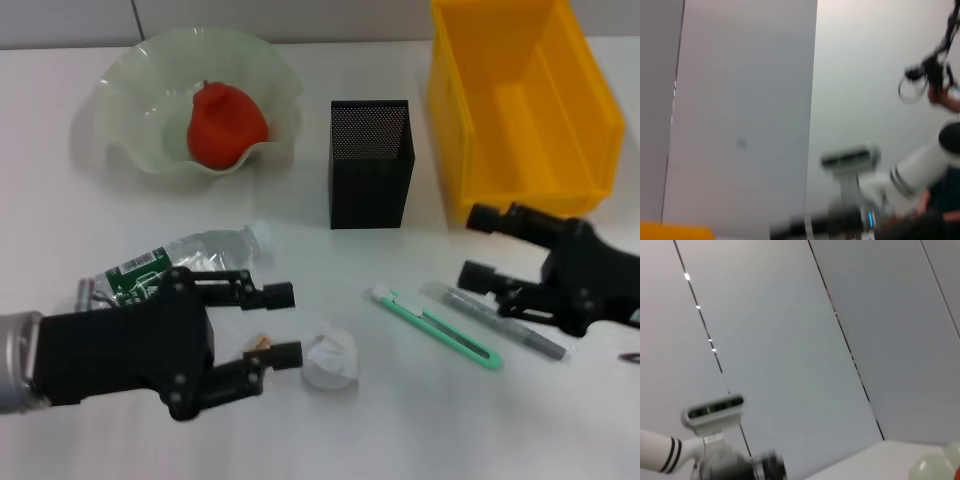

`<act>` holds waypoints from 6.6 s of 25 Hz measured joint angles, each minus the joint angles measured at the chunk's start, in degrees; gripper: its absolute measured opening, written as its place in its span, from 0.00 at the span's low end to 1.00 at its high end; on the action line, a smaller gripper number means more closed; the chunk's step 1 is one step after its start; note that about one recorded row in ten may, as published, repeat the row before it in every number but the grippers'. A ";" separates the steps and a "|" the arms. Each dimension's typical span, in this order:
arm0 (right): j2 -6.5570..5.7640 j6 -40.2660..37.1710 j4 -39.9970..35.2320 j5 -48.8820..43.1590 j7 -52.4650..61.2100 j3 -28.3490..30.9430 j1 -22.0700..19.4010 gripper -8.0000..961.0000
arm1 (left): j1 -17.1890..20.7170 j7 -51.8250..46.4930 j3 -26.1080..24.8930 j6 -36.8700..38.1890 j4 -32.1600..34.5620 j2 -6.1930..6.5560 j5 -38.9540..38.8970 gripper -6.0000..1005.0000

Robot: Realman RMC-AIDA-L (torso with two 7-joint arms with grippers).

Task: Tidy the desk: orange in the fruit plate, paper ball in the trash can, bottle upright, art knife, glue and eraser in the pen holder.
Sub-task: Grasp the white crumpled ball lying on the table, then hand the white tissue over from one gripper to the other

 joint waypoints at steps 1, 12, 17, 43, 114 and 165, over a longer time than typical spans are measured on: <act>0.00 -0.67 -1.68 0.00 1.26 0.46 -0.14 0.80 | 0.14 0.49 0.09 -0.72 -0.30 -0.11 1.07 0.49; 0.13 -1.88 -26.68 -2.04 27.27 0.92 0.28 0.80 | -1.38 1.26 0.52 -4.06 -4.00 -0.18 2.14 0.51; 0.10 -1.57 -36.82 -7.51 41.59 0.83 2.38 0.80 | -1.48 1.26 0.56 -5.12 -4.17 -0.20 2.18 0.52; 0.17 3.92 1.11 -3.81 -6.27 0.53 -2.86 0.80 | -1.75 1.25 1.24 -11.35 -4.45 -0.43 2.10 0.57; 0.25 5.11 5.82 -3.82 -4.01 3.70 -3.72 0.80 | -6.45 1.26 14.72 -27.49 -8.08 -0.76 -1.33 0.37; 0.29 7.24 13.39 -7.34 3.07 5.92 -1.48 0.79 | -18.50 -9.66 21.07 -31.07 1.62 -0.85 -21.44 0.29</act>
